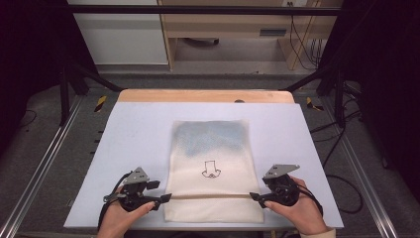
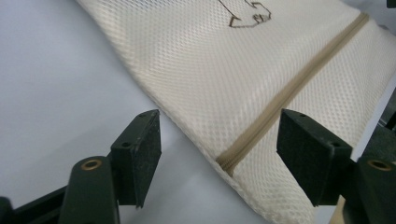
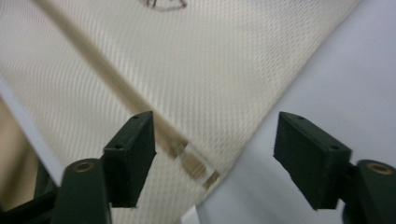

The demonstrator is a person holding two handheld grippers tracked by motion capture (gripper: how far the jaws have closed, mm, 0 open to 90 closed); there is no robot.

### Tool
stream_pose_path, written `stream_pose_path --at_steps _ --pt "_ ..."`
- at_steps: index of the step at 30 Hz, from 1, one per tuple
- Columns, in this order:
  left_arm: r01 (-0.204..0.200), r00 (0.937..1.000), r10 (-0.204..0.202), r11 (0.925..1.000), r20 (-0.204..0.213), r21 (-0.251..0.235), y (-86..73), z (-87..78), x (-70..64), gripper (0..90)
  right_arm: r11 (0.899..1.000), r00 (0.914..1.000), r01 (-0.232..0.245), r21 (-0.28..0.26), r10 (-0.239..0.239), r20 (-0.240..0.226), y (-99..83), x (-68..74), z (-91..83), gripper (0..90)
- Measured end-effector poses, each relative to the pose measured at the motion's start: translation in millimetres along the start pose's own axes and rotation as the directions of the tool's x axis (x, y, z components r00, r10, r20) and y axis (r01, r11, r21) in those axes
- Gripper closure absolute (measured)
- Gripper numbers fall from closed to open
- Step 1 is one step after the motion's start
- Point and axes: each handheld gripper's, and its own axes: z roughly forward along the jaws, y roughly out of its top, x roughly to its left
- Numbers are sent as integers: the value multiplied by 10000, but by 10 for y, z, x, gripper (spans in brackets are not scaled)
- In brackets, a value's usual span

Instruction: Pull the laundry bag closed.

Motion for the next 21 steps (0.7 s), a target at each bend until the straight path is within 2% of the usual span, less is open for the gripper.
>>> stream_pose_path --at_steps 2,4,5,7,9,11,14,17,21 --pt "-35 9996 35 10000 -291 -1 2 -43 19 208 9992 9994 -260 -291 266 219 57 -9 10 164" --pt "109 9992 -101 9997 -375 210 21 -87 36 188 9986 9978 -309 -431 333 566 102 -9 -1 143" --pt "75 9988 -61 9995 -483 297 29 -102 36 174 9983 9978 -261 -513 291 594 112 -5 -19 138" --pt "-27 9972 64 9988 -744 487 44 -134 26 141 9977 9979 -257 -631 293 572 112 -13 -43 126" --pt "-188 9944 238 9987 -1032 484 69 -182 21 137 9966 9962 -385 -724 439 757 110 -45 -65 104" --pt "-428 9927 508 9964 -1092 737 97 -203 16 111 9956 9939 -462 -813 539 958 109 -85 -82 101" --pt "-853 9867 999 9898 -1281 1145 143 -235 -34 85 9903 9827 -1073 -881 1191 1418 93 -189 -95 99" --pt "-1095 9812 1287 9849 -1439 1340 190 -252 -76 86 9811 9602 -1813 -677 1915 2035 70 -292 -78 105" --pt "-1128 9785 1345 9836 -1562 1408 204 -269 -19 88 9765 9484 -2063 -622 2152 2328 20 -351 -106 96"
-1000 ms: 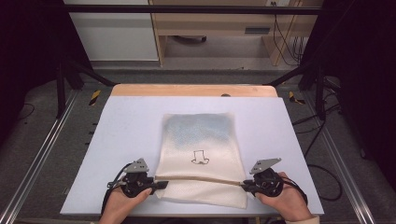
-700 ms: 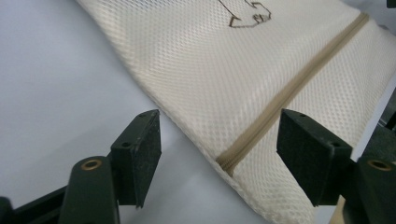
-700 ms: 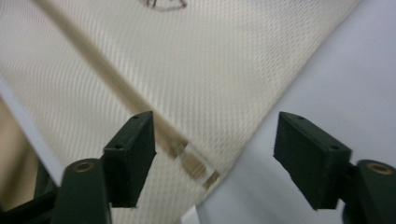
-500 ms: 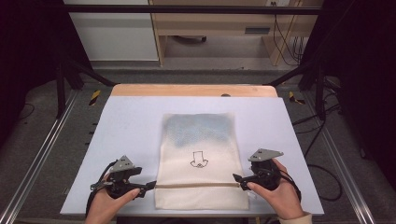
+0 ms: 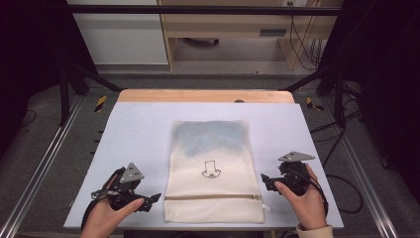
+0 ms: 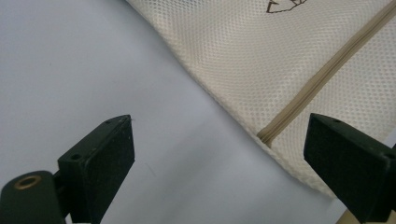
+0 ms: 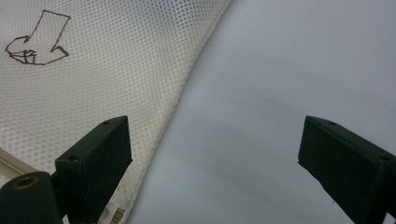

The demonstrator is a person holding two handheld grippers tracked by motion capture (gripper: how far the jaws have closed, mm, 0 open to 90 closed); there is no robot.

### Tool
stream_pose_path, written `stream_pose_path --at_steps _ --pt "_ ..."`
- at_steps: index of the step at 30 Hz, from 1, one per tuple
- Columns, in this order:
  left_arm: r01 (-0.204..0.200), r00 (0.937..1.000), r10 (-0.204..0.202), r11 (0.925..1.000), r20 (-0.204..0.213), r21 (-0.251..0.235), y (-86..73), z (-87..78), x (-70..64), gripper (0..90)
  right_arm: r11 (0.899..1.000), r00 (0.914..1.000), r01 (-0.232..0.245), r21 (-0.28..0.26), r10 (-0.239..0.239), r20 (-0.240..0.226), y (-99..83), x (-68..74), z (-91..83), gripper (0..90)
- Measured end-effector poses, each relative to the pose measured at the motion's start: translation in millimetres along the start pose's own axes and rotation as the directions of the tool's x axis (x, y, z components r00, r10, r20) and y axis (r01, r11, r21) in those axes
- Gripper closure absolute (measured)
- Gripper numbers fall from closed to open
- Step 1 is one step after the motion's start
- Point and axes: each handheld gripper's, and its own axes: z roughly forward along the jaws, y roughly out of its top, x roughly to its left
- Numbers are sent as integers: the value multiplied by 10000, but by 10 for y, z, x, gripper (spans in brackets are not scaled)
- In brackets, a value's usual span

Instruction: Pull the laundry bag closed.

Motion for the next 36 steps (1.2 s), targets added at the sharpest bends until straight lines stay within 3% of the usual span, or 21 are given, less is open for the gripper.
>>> stream_pose_path --at_steps 3,7,13,20,29,34,36 --pt "79 9999 -81 9998 -135 -163 -17 -8 122 90 9993 9993 -354 98 355 -109 -22 -55 -27 98" --pt "408 9983 -413 9991 -421 -131 -64 -30 307 88 9976 9973 -676 154 671 288 -47 -172 -46 101" --pt "496 9966 -503 9987 -648 -114 -153 -64 535 89 9958 9949 -827 402 802 619 -126 -274 -95 99" --pt "1081 9880 -1085 9941 -1101 -90 -263 -122 834 87 9923 9890 -1203 292 1173 897 -201 -442 -161 105" --pt "1398 9719 -1309 9896 -1957 326 -447 -150 1084 89 9837 9777 -1782 251 1741 1176 -326 -654 -228 103" --pt "1551 9685 -1403 9862 -2058 576 -502 -128 1109 89 9813 9751 -1891 369 1832 1250 -379 -718 -237 102" --pt "1444 9648 -1235 9866 -2322 754 -527 -100 1075 87 9808 9763 -1883 512 1813 1180 -402 -728 -230 99"
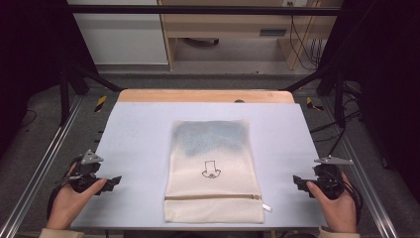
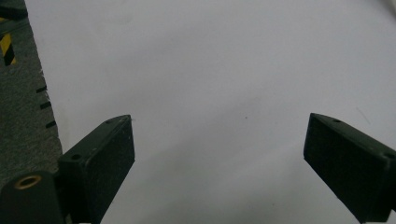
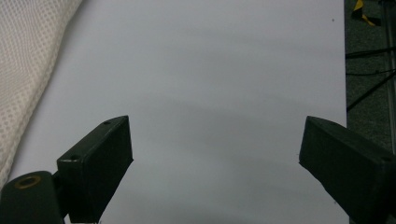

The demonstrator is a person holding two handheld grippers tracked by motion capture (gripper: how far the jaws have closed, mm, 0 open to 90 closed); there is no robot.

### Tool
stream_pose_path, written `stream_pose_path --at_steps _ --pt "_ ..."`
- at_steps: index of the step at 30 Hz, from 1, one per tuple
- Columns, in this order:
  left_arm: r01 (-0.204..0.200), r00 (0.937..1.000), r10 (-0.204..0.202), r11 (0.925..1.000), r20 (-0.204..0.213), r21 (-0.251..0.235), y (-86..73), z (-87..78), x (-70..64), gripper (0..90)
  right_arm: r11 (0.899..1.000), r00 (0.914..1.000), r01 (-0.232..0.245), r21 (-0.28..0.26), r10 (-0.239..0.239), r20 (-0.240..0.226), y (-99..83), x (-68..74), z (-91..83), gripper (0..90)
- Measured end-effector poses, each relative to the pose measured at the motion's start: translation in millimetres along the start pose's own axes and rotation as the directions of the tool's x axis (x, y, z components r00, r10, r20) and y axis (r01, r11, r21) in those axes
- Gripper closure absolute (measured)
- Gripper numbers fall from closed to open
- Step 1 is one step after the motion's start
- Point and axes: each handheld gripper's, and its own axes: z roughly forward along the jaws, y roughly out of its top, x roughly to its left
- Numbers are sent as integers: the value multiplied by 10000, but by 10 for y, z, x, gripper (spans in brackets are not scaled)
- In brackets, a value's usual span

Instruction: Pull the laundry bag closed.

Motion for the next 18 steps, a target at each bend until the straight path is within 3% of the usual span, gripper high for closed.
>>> stream_pose_path --at_steps 3,10,13,18 --pt "-262 9993 267 9994 -257 218 -32 8 -47 86 9998 9999 134 122 -132 -109 -35 15 8 96" --pt "-417 9989 427 9976 -177 557 -93 -9 -140 81 9977 9984 563 373 -559 -122 -118 132 86 85" --pt "-421 9990 431 9970 -143 648 -105 -13 -195 80 9950 9961 804 590 -779 -424 -167 198 119 76" --pt "-637 9979 646 9952 -98 748 -92 -3 -292 72 9885 9914 1233 874 -1187 -553 -264 293 167 79"
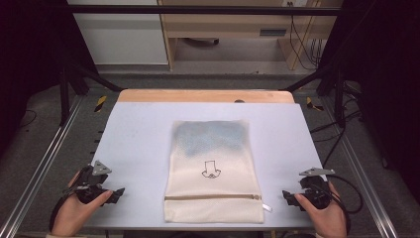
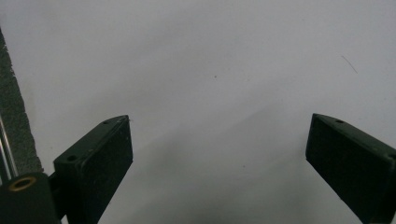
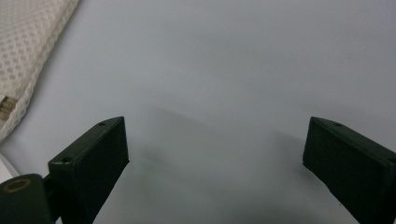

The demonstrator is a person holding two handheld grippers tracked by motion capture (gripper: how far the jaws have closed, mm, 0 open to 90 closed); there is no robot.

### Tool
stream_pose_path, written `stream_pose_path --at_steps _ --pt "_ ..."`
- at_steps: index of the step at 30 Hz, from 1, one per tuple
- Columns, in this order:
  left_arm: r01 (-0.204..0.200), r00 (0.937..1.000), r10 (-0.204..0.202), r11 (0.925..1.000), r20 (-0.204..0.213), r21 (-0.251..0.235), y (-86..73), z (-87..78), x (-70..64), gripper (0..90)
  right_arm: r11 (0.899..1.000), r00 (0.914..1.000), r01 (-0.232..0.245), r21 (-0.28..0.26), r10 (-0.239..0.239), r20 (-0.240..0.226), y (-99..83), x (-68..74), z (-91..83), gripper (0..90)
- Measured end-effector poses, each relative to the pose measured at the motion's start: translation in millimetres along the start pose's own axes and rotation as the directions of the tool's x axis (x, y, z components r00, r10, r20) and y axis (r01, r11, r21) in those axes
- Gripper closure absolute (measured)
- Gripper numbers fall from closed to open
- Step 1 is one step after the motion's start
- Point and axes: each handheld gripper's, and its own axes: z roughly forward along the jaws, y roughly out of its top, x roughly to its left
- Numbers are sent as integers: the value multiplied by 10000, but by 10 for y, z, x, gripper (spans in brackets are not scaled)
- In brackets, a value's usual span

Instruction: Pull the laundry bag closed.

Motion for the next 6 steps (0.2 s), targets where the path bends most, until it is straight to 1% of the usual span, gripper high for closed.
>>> stream_pose_path --at_steps 2,6 --pt "-24 9999 24 10000 158 -12 6 0 -21 72 9999 10000 47 -126 -47 -14 -11 20 -10 79" --pt "-17 9998 18 10000 184 -34 6 20 -26 69 9990 10000 83 -444 -85 -37 2 44 -33 86"
